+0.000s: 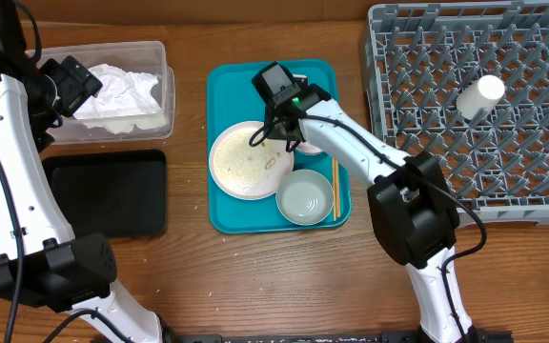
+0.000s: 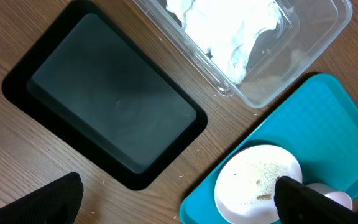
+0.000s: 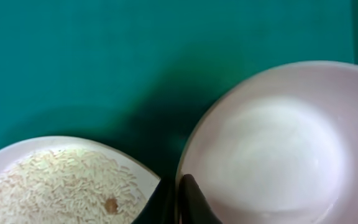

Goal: Sort waste into correct bins and load items into the dishwasher
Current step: 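Carry the pink bowl right and place it in the rack's back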

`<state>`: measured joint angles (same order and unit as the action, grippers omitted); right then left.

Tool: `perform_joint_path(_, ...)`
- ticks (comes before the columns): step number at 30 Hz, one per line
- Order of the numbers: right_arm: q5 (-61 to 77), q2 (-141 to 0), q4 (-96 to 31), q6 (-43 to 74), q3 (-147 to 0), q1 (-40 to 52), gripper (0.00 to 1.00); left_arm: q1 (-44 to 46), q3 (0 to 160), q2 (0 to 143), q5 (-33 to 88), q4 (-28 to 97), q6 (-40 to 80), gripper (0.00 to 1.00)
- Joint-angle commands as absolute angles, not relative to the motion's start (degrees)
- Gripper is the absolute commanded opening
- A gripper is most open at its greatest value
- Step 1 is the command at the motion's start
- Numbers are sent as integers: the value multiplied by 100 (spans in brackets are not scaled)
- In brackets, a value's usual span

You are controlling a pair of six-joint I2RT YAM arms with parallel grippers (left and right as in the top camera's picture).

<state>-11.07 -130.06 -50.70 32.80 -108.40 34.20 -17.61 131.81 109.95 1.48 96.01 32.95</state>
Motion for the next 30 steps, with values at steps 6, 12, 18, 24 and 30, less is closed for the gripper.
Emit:
perform_joint_path(6, -1135, -12783, -5911, 3280, -12274, 3072, 4, -1723, 13238, 11024, 132, 9590, 3363, 100)
perform_joint_path(12, -1083, -12560, -6766, 3277, -13325, 2320, 4, -1723, 13238, 11024, 132, 9590, 3363, 100)
perform_joint_path(18, -71, -12470, -7017, 2582, -13616, 1000, 4, -1723, 13238, 11024, 132, 9590, 3363, 100)
perform_joint_path(24, 2536, -12484, -6416, 1444, -13614, -423, 4, -1723, 13238, 11024, 132, 9590, 3363, 100)
perform_joint_path(30, 4840, -12737, -5636, 1192, -13614, -1564, 4, -1723, 13238, 11024, 132, 9590, 3363, 100)
